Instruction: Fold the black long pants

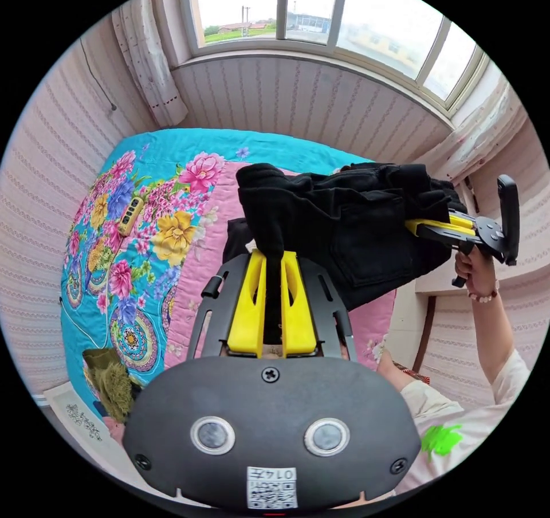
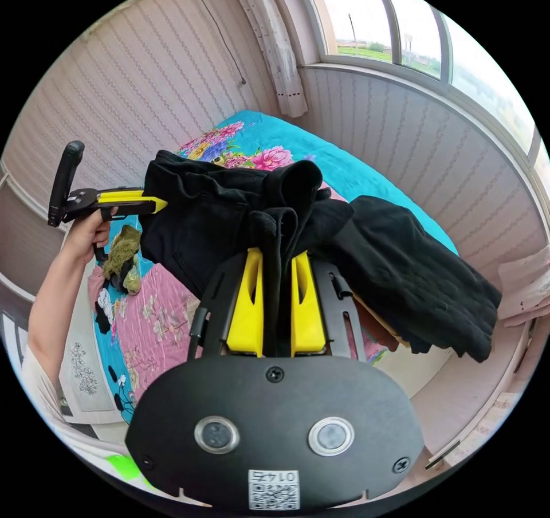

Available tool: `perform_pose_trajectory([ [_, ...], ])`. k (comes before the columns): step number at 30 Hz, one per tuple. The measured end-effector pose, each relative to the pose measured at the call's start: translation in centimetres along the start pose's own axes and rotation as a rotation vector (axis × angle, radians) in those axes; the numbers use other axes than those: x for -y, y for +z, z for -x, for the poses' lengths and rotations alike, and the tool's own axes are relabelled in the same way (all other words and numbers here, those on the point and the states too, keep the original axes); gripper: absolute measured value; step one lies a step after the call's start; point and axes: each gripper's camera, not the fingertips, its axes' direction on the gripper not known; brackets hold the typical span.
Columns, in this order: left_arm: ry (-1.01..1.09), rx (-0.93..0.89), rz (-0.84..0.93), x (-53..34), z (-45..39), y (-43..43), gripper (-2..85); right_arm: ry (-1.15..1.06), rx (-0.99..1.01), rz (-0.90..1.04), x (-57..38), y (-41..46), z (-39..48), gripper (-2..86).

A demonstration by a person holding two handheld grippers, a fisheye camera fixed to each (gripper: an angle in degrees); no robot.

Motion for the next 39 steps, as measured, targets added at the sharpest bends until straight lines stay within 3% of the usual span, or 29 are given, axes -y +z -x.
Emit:
perform_pose_trajectory([
  [6,0.016,0.129,0.047,1.9,-2.8,5.4,4.7,-0.044,-0.101,0.046,0.2,5.0,0.4,8.8],
  [13,-0.008,0.298,-0.049,1.3,-5.4,4.1,13.7,-0.049,-0.123,0.011,0.5,6.6,1.2,11.4],
  [18,-0.003,0.442,-0.129,-1.3,-7.5,1.8,13.2,-0.072,-0.18,-0.023,0.2,7.5,2.7,13.3],
  [22,0.012,0.512,-0.21,-5.6,-8.6,-1.2,13.4,-0.044,-0.169,-0.108,-1.1,6.3,3.5,13.4],
  [28,-0.079,0.53,-0.193,-14.1,-7.2,-3.6,14.7,-0.085,-0.051,-0.162,-5.3,7.8,8.5,13.5],
  [39,-0.401,0.544,-0.048,-35.8,0.7,-6.4,14.3,-0.405,0.273,0.195,-10.5,27.3,30.4,13.2],
])
